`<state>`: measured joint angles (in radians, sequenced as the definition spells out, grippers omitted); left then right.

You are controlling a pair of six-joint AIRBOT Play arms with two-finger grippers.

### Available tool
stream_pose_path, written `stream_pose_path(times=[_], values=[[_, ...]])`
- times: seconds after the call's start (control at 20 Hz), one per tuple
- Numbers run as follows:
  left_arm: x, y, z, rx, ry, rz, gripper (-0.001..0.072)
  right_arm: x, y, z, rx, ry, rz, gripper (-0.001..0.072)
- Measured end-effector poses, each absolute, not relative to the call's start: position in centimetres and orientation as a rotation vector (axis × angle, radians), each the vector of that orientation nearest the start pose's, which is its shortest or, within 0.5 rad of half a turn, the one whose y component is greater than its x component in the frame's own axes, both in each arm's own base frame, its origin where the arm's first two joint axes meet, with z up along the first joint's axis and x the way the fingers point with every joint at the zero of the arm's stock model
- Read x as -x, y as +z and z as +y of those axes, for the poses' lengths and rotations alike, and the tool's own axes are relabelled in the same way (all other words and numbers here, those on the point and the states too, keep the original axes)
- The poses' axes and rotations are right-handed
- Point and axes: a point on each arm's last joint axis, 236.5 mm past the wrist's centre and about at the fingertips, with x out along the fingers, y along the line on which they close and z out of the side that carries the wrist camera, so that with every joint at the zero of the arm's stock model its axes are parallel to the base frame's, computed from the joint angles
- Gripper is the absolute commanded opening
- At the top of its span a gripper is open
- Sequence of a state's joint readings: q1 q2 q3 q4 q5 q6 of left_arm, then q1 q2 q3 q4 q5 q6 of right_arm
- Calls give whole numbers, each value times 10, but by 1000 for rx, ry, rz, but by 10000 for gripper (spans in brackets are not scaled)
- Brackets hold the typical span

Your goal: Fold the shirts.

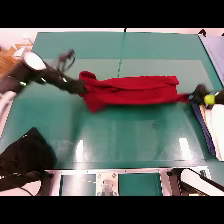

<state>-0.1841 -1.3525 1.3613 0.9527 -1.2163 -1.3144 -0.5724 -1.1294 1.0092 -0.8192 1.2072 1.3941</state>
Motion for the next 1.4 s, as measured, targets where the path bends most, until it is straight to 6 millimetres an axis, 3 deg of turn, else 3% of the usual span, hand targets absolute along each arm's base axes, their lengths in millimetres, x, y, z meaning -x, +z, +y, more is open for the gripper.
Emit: stream_pose_path(times=[0.1,0.2,0.3,0.4,0.5,0.65,0.8,0.9,1.0,1.15,1.25,1.4], values=[[-396,175,-198,162,-696,927,22,-381,154,-47,-782,126,782,14],[-389,263,-194,111,-709,724,22,-378,251,-36,-669,189,565,14],[-368,344,-191,59,-731,541,22,-359,347,-23,-540,220,343,14],[-334,418,-185,12,-736,355,22,-326,430,-6,-417,232,142,14],[-298,470,-177,-17,-731,205,22,-292,491,11,-316,232,-16,14],[-255,516,-166,-50,-711,48,23,-257,536,28,-219,218,-142,14],[-244,527,-154,-80,-659,3,23,-248,545,29,-194,200,-170,14],[-257,513,-150,-82,-632,38,23,-257,535,22,-216,188,-147,14],[-286,487,-146,-77,-592,102,23,-276,507,9,-269,176,-83,14],[-343,433,-148,-55,-560,228,23,-319,436,-19,-387,151,66,14],[-390,384,-153,-53,-552,338,23,-354,370,-34,-472,140,189,14],[-461,293,-167,-50,-567,513,23,-403,270,-44,-574,127,359,15]])
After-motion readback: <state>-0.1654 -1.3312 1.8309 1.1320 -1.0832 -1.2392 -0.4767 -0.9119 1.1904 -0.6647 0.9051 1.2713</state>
